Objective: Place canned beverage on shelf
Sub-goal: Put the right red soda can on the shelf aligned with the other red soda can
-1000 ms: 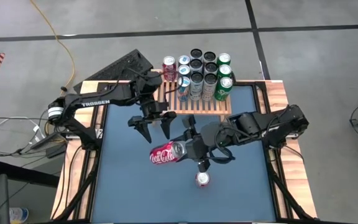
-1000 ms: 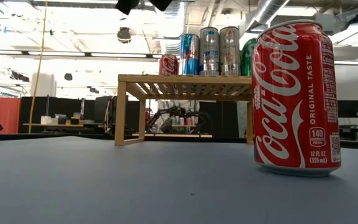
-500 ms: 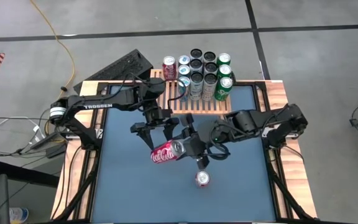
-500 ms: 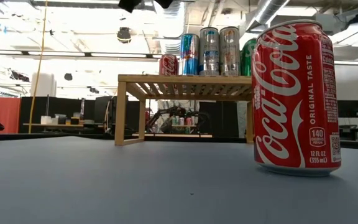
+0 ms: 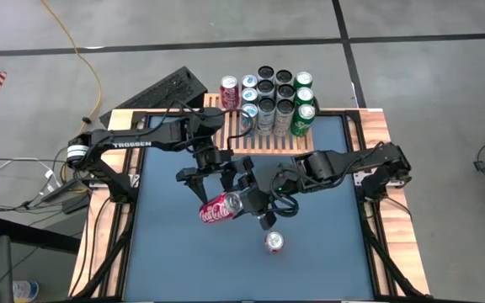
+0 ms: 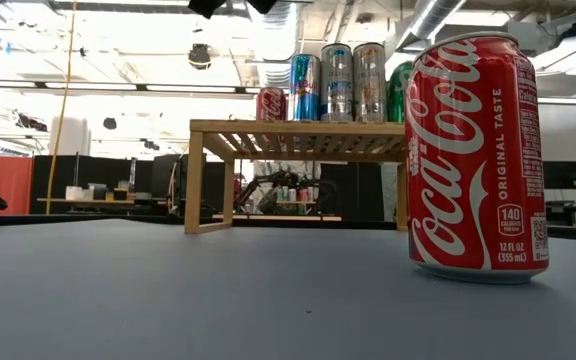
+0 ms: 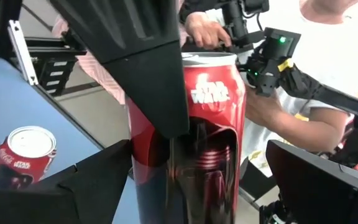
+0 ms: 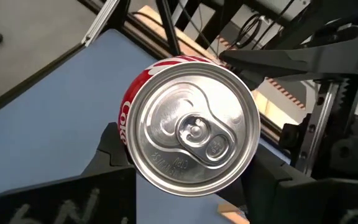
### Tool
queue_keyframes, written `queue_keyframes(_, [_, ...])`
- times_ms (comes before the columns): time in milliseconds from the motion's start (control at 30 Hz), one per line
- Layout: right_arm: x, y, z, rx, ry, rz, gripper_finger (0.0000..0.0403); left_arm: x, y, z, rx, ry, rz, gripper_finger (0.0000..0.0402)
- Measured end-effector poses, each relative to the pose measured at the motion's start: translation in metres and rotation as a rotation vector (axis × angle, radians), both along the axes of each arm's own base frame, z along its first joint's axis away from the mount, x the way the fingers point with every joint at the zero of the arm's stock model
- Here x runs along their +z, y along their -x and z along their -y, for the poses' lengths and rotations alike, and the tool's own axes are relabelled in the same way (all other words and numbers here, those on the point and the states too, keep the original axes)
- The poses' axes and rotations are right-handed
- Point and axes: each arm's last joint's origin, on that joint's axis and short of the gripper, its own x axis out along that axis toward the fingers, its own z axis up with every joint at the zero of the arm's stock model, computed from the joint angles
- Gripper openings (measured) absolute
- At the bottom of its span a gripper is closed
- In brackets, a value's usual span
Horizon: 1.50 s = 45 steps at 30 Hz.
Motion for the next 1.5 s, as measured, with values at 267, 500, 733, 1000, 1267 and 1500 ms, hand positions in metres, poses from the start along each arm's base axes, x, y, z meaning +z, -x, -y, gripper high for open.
queue_keyframes(267, [0.000, 0.000, 0.000, 0.002, 0.003, -0.002, 0.0150, -0.001, -0.003, 0.010, 0.014, -0.009, -0.020, 0.0359])
queue_keyframes(500, [0.000, 0.001, -0.002, 0.027, 0.015, 0.000, 0.0150, -0.001, -0.003, 0.010, 0.008, 0.012, -0.067, 0.0359])
queue_keyframes(733, [0.000, 0.001, 0.000, 0.042, 0.030, -0.008, 0.0150, -0.007, -0.008, 0.016, 0.012, 0.025, -0.133, 0.0359])
queue_keyframes(1000, [0.001, 0.001, 0.001, 0.036, 0.028, 0.000, 0.0150, -0.005, -0.008, 0.020, 0.011, 0.007, -0.090, 0.0359])
queue_keyframes(1267, [0.001, 0.001, 0.000, 0.060, 0.023, -0.001, 0.0150, -0.006, -0.009, 0.027, 0.000, 0.009, -0.111, 0.0359])
queue_keyframes(1500, [0.006, -0.001, -0.001, 0.067, 0.015, 0.052, 0.0150, -0.006, -0.009, 0.037, -0.003, -0.001, -0.114, 0.0359])
